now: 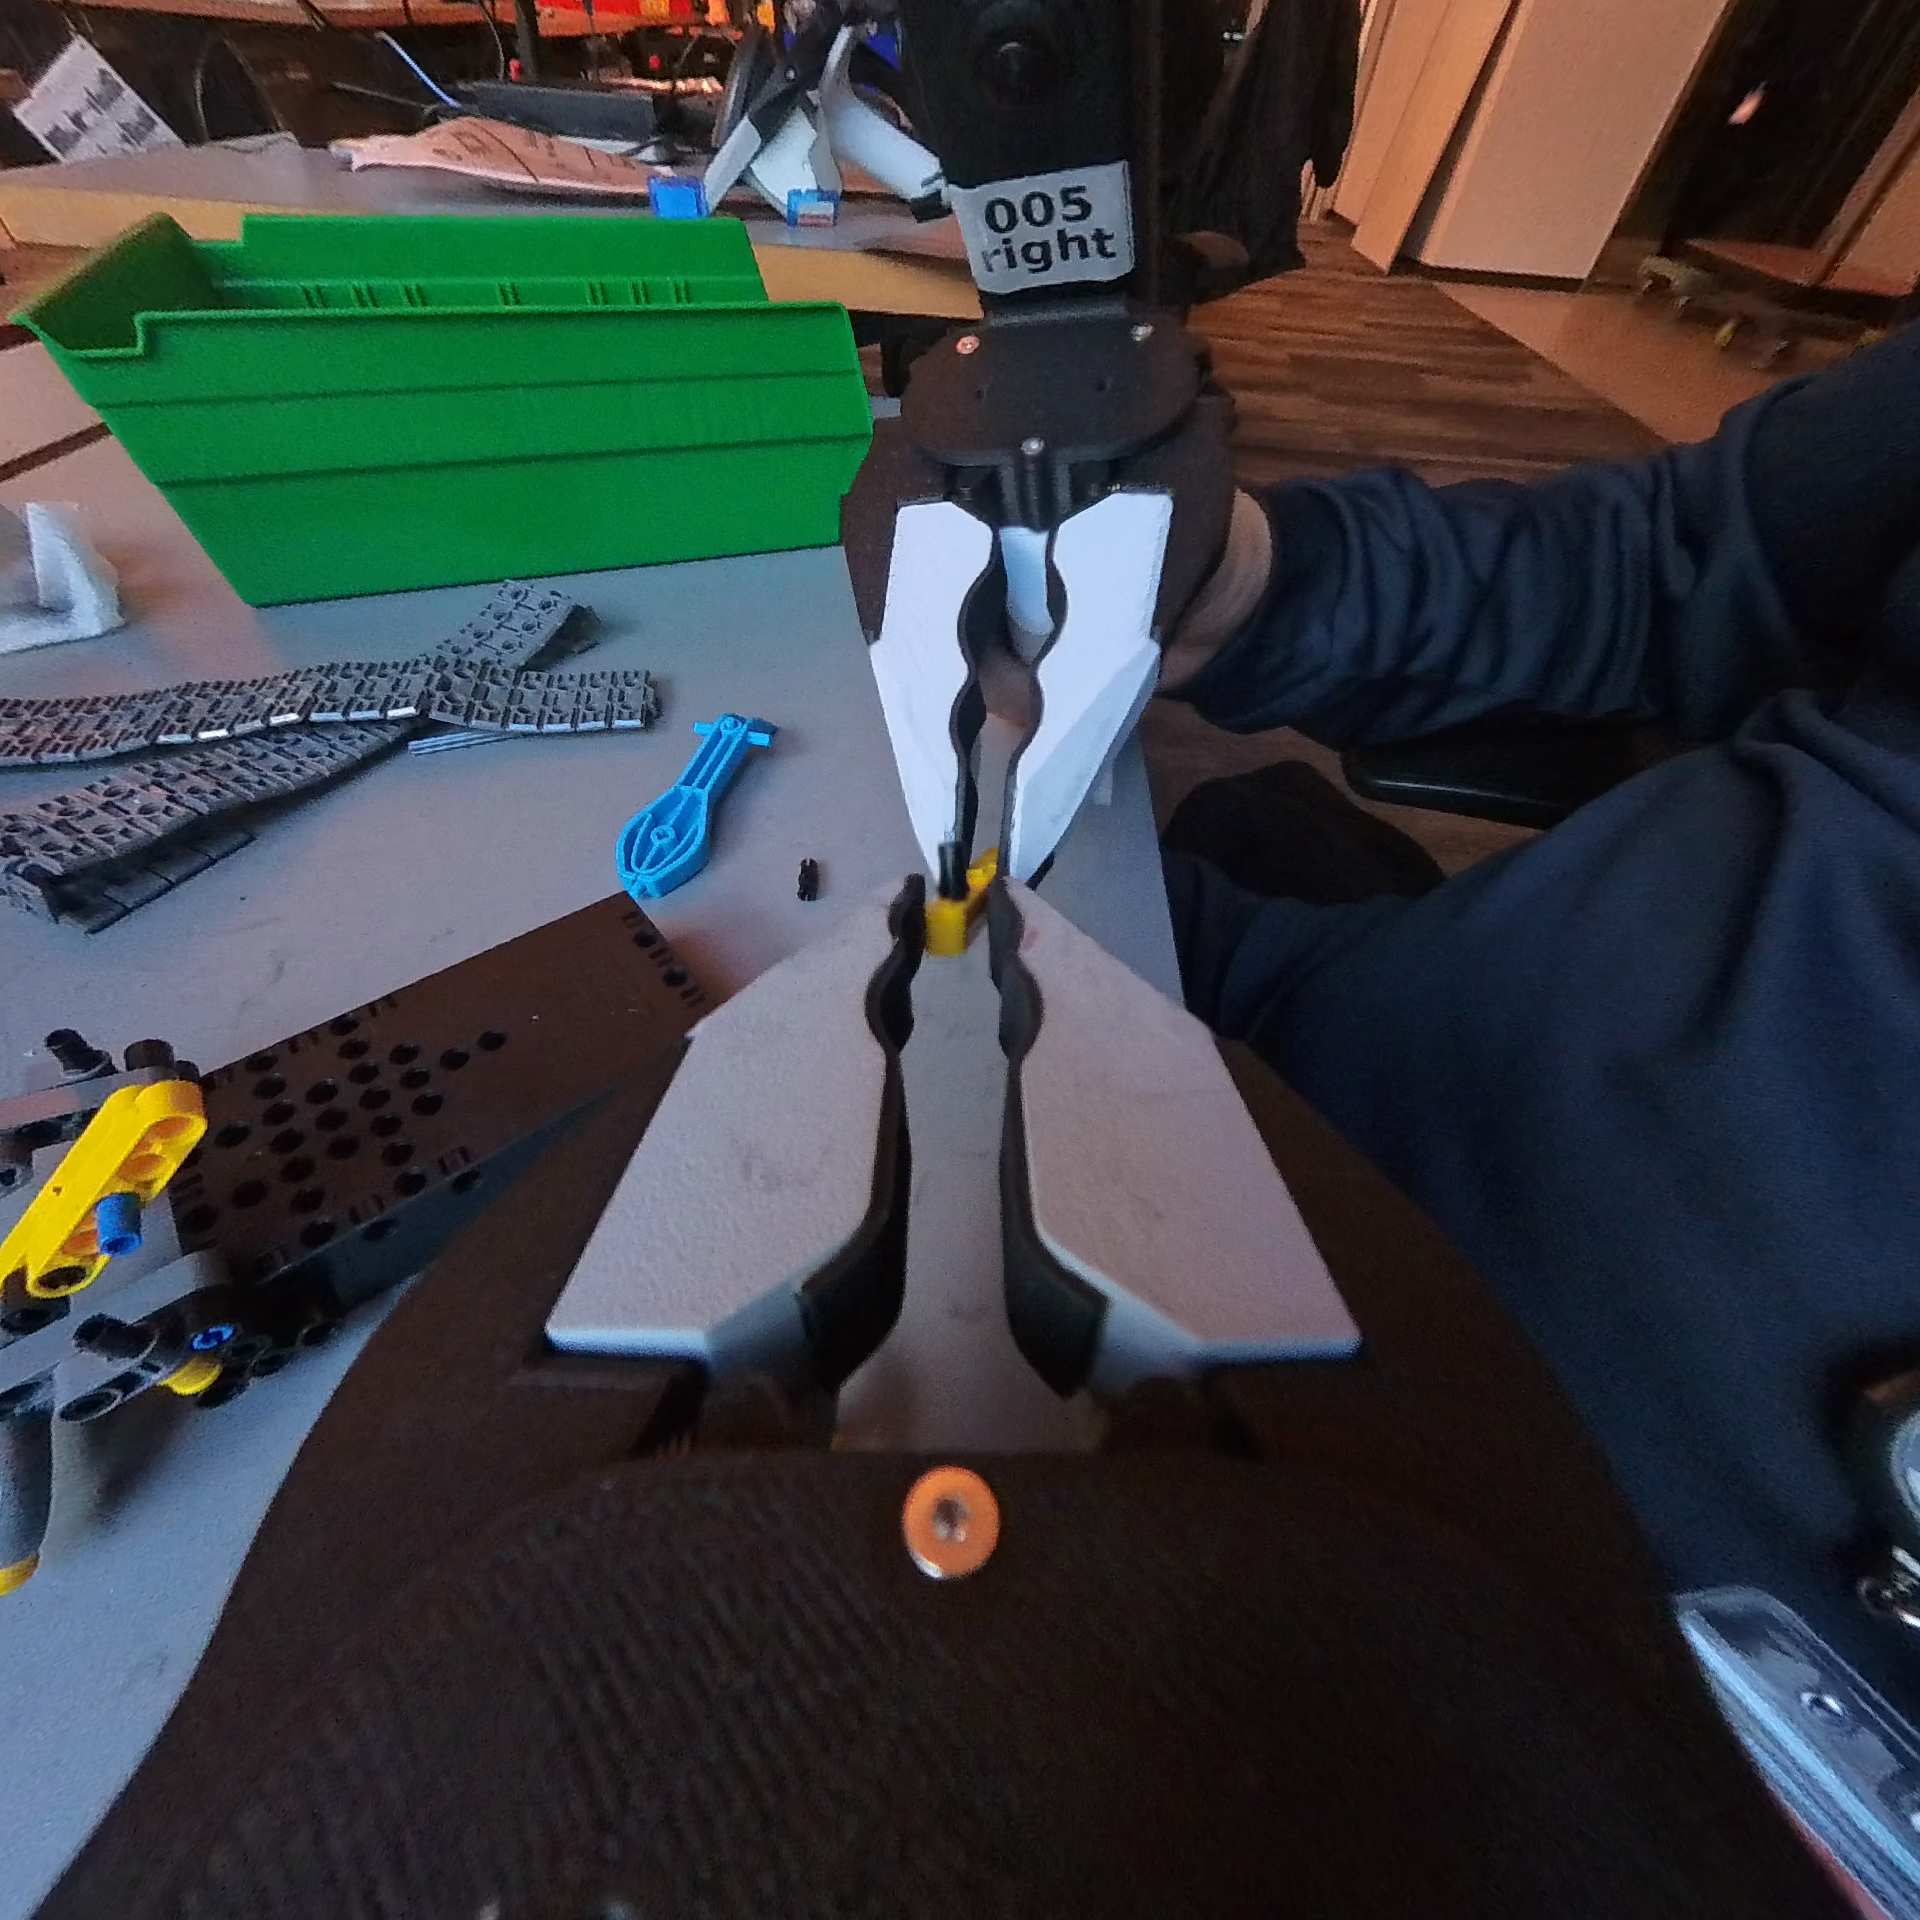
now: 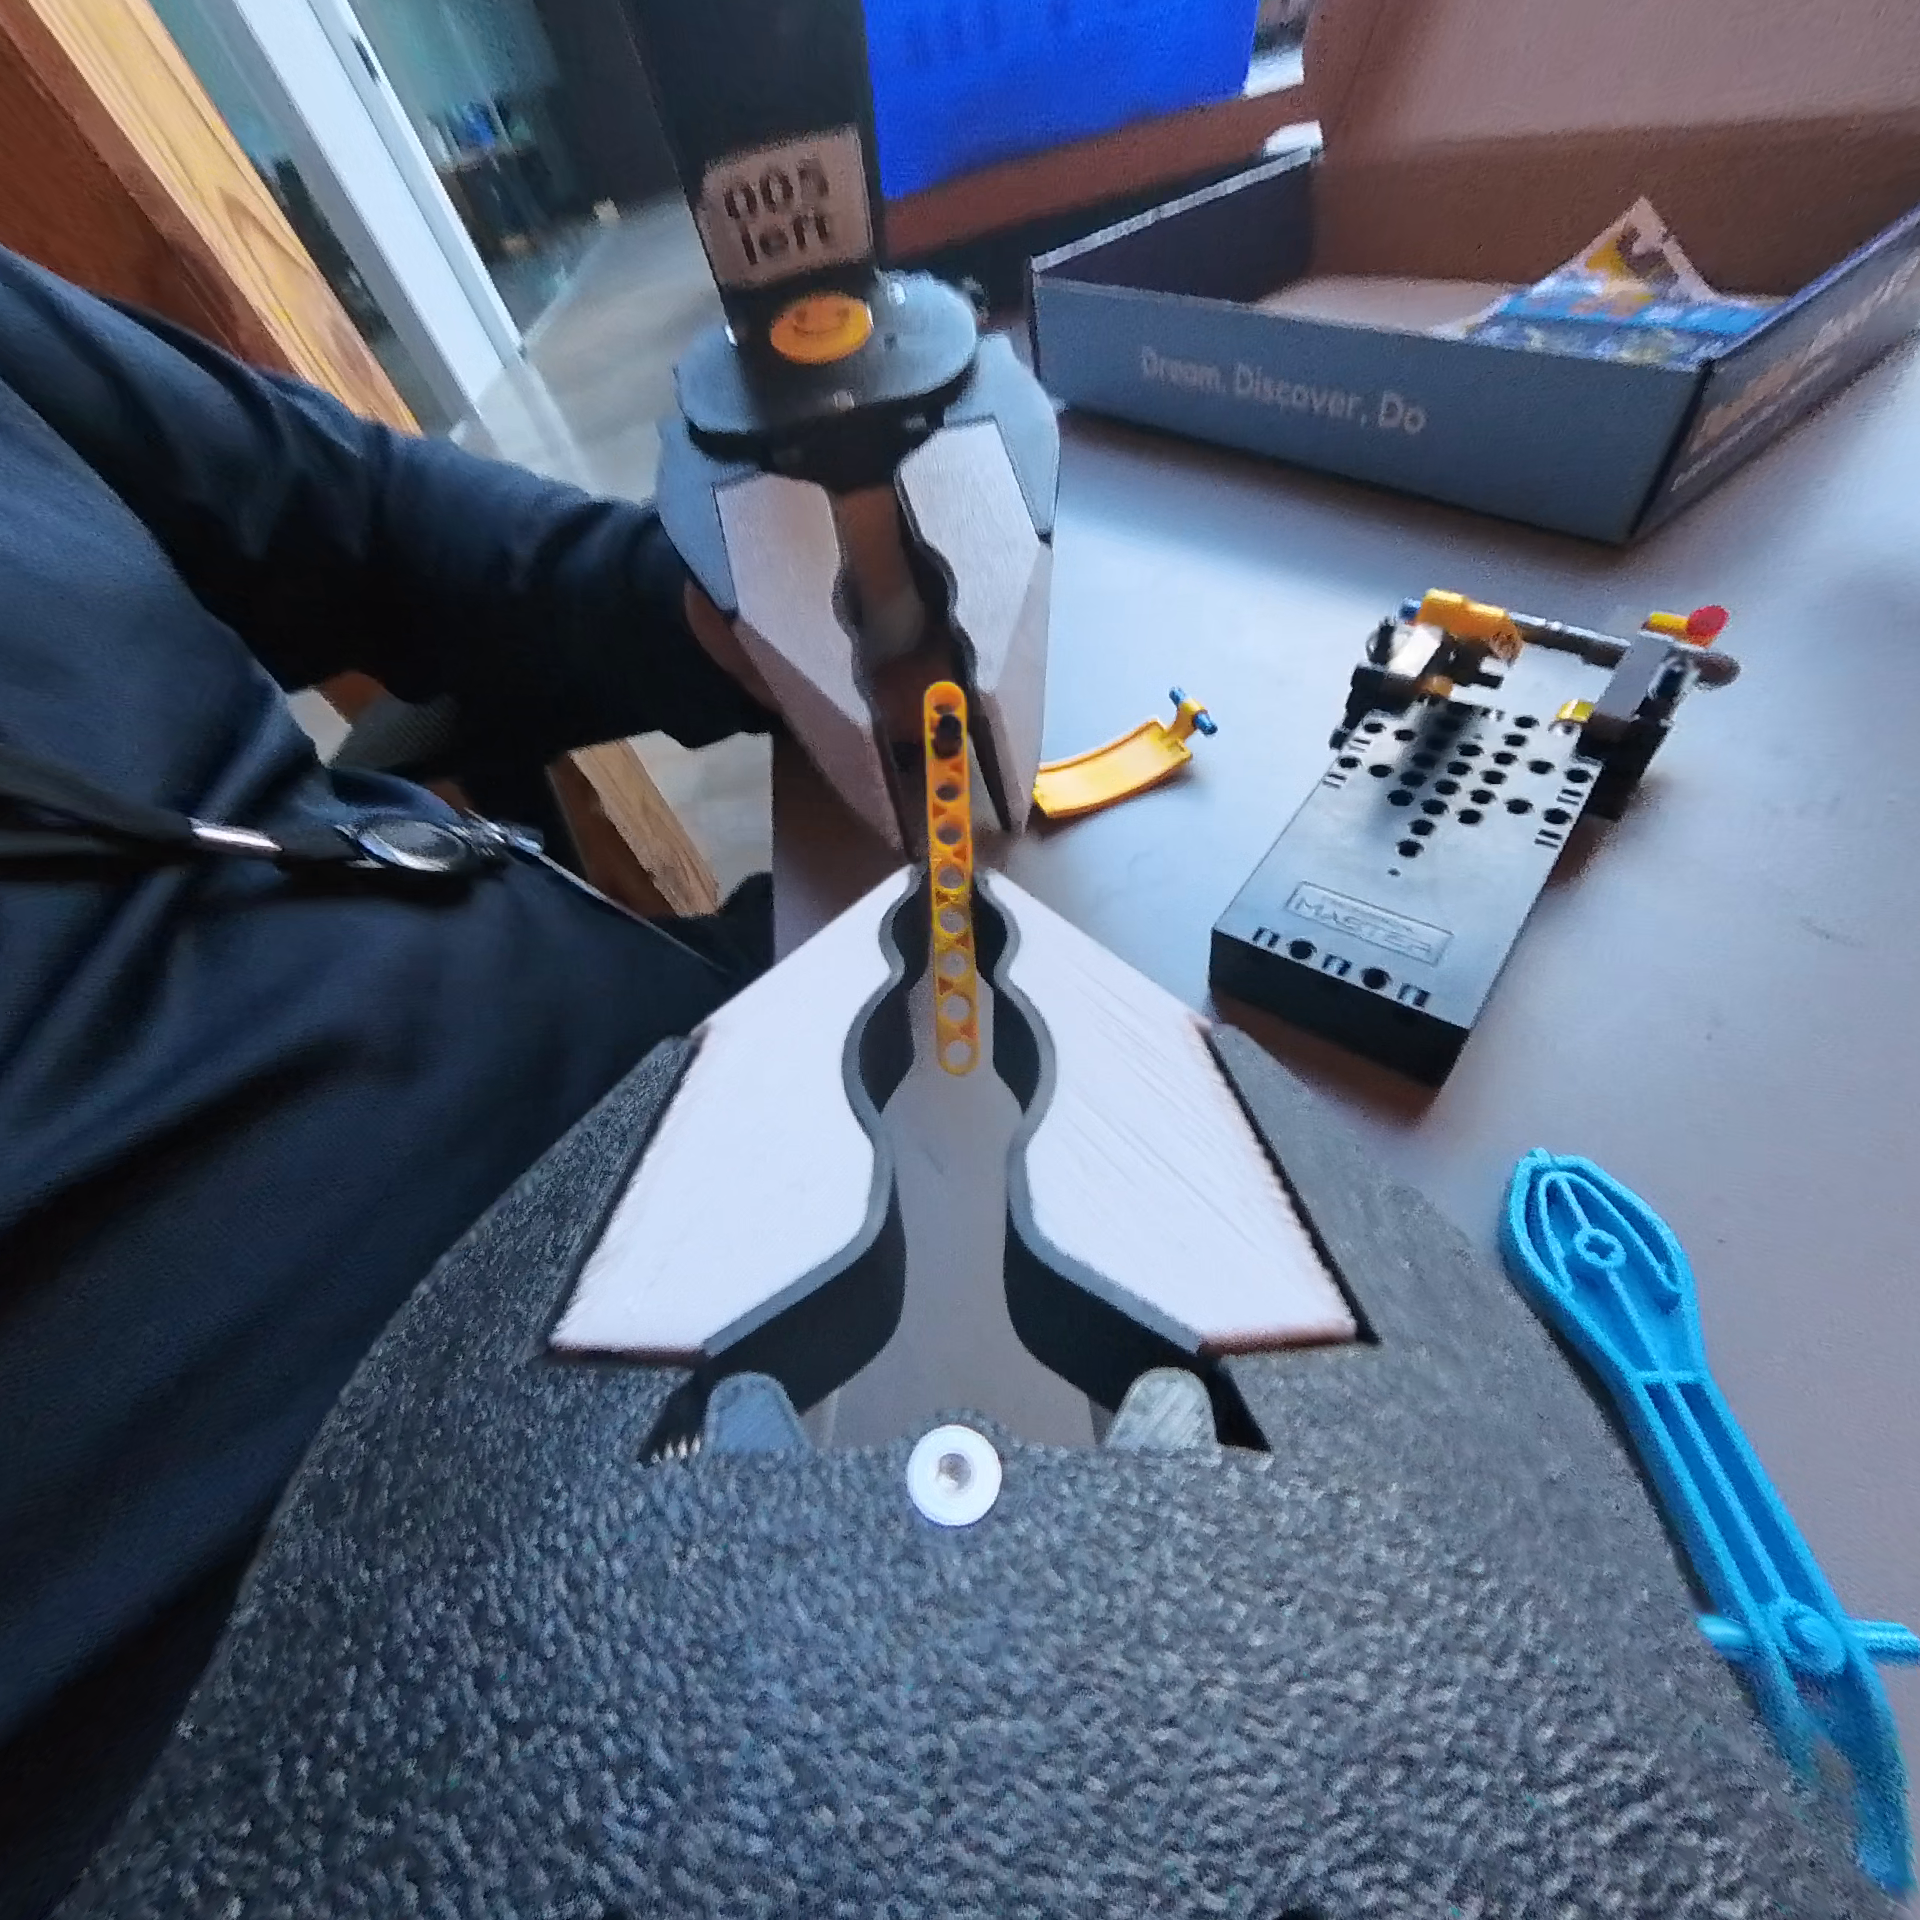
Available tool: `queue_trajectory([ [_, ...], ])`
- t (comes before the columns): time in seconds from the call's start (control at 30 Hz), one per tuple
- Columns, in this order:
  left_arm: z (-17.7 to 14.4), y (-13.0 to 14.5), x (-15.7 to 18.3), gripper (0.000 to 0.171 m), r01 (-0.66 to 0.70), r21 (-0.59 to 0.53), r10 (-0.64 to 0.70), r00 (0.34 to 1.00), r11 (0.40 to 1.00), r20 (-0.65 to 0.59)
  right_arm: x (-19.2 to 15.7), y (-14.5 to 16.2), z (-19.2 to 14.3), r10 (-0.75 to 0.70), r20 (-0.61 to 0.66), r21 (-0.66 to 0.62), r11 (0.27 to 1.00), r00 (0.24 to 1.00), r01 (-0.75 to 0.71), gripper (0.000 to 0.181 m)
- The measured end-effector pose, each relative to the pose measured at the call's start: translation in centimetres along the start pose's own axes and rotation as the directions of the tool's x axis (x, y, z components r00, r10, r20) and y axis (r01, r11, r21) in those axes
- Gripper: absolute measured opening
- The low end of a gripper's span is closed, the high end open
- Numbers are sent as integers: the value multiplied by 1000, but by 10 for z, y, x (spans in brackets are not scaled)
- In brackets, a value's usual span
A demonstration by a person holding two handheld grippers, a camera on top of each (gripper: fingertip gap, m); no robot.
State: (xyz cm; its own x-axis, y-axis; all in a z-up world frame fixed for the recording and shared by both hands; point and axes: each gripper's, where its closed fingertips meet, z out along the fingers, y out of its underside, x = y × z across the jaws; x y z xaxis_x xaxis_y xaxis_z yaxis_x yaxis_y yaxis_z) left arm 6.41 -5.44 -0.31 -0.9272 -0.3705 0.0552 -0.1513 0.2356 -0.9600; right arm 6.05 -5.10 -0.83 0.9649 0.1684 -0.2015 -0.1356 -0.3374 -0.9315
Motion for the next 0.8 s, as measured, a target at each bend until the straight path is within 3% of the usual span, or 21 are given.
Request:
queue_trajectory([
  [0.13,1,-2,2,18,12,8,-12,1000,1000,-13,-2,-8,-1,47,32,55,997,998,-49,6],
  [0.37,-3,-14,7,11,89,96,-82,993,991,-79,-5,-14,2,83,49,97,991,995,-87,6],
  [0.67,-4,-18,15,9,111,119,-96,988,987,-124,-15,-13,1,27,87,89,995,996,-34,6],
  [0.8,-7,-23,14,5,144,152,-122,982,978,-143,-8,-11,3,16,33,74,997,999,-18,6],
])
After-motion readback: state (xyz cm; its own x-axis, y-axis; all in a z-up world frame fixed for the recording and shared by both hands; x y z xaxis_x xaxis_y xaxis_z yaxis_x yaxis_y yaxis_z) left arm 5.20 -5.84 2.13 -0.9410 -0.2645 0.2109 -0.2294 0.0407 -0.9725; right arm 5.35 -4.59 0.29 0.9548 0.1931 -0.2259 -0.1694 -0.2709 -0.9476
